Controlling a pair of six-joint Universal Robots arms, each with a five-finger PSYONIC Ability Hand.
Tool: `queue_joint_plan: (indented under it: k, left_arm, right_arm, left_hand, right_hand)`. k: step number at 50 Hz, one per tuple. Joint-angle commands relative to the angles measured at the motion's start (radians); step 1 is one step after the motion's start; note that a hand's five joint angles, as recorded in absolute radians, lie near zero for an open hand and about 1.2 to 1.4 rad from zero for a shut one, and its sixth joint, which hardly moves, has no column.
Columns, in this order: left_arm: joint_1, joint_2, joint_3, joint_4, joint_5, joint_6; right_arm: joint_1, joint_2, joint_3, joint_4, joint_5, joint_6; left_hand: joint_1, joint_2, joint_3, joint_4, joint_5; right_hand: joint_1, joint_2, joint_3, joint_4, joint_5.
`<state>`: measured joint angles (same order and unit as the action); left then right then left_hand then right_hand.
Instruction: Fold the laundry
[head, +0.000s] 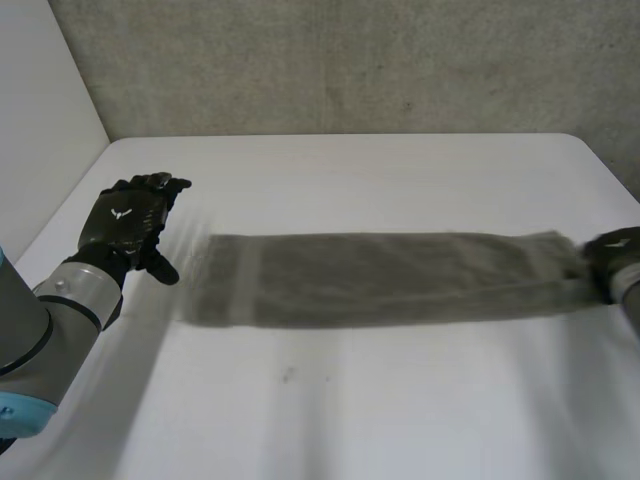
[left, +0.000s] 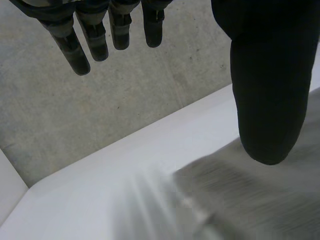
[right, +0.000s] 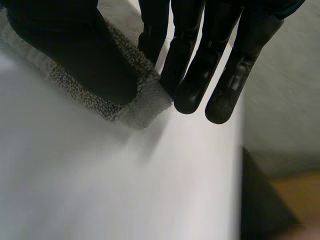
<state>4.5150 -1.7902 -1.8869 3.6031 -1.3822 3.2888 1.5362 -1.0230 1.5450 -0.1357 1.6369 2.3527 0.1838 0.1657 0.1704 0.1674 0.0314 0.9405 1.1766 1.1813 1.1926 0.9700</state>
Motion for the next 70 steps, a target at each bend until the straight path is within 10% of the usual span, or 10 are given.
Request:
queue_joint_plan:
  k: [1, 15, 32, 35, 39, 47, 62, 70]
  left_arm:
    - [-0.001, 0.000, 0.000, 0.000, 0.000, 0.000]
    - [-0.002, 0.002, -0.001, 0.000, -0.001, 0.002]
    - [-0.014, 0.002, -0.031, 0.037, 0.000, 0.012]
    - [-0.016, 0.002, -0.037, 0.052, 0.000, 0.014]
    - [-0.017, 0.002, -0.043, 0.062, 0.000, 0.014]
    - [-0.030, 0.002, -0.046, 0.063, 0.002, 0.014]
    - [-0.080, -0.005, -0.055, 0.065, 0.000, 0.014]
    - [-0.083, -0.011, -0.057, 0.065, 0.000, 0.015]
  right_arm:
    - [-0.082, -0.032, -0.046, -0.018, 0.066, -0.110]
    - [0.396, -0.160, -0.052, -0.110, -0.218, 0.092]
    - [0.861, 0.228, -0.284, -0.139, -0.278, 0.085]
    - [0.863, 0.235, -0.286, -0.139, -0.273, 0.089]
    - [0.855, 0.184, -0.284, -0.137, -0.227, 0.112]
    - [0.718, -0.012, -0.176, -0.072, -0.097, 0.247]
    - [0.377, -0.134, 0.198, 0.016, -0.163, 0.399]
    - [0.308, -0.128, 0.300, -0.162, -0.215, 0.402]
  left_hand:
    - [-0.009, 0.009, 0.004, 0.007, -0.031]
    - [-0.009, 0.009, 0.004, 0.007, -0.031]
    - [-0.009, 0.009, 0.004, 0.007, -0.031]
    - [-0.009, 0.009, 0.004, 0.007, -0.031]
    - [-0.009, 0.009, 0.004, 0.007, -0.031]
    - [-0.009, 0.009, 0.004, 0.007, -0.031]
    - [-0.009, 0.009, 0.004, 0.007, -0.031]
    - [-0.009, 0.009, 0.004, 0.007, -0.031]
  right_hand:
    - [0.456, 0.220, 0.215, 0.204, 0.252]
    - [0.456, 0.220, 0.215, 0.204, 0.252]
    - [0.456, 0.220, 0.215, 0.204, 0.252]
    - [0.301, 0.065, 0.060, 0.049, 0.097]
    - [-0.766, -1.002, -1.007, -1.018, -0.970]
    - [-0.766, -1.002, -1.007, -1.018, -0.970]
    - [-0.766, -1.002, -1.007, -1.018, -0.970]
    - [0.454, 0.218, 0.213, 0.202, 0.250]
